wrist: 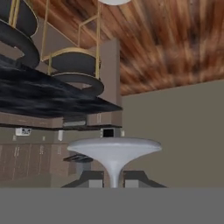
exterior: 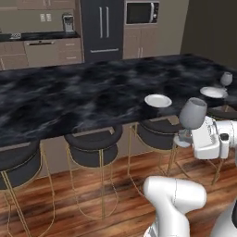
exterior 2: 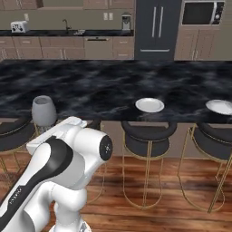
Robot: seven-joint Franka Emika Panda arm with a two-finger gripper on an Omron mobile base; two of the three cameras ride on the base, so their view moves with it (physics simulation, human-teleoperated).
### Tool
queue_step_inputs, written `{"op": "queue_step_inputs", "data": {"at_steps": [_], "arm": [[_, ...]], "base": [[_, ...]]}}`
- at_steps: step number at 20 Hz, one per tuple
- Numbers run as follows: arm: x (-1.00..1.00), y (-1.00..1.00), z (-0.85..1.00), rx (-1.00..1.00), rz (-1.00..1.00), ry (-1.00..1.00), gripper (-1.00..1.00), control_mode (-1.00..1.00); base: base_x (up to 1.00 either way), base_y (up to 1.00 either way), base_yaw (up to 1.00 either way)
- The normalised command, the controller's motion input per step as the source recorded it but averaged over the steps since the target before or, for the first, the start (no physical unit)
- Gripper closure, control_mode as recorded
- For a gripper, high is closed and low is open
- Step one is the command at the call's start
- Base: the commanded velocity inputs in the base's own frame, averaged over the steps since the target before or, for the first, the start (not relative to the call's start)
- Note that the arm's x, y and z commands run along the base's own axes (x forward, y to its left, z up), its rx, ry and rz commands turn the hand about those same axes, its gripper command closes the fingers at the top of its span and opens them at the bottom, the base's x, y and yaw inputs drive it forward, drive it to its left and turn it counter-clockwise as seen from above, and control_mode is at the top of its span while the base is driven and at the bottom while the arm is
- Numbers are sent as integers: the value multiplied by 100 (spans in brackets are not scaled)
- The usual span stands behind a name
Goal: Retrieve the wine glasses from the counter and place one next to each plate.
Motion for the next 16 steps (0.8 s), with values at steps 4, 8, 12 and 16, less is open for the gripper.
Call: {"op": "queue_step_inputs", "data": {"at_steps": [4,8,12,16], "arm": [[0,0,0,0,0,0,100,100],[0,0,0,0,0,0,100,100],[0,0,0,0,0,0,100,100],[0,0,0,0,0,0,100,100]], "base": [[41,-100,14],[70,-100,21],[91,-98,28],[69,-90,26]]}}
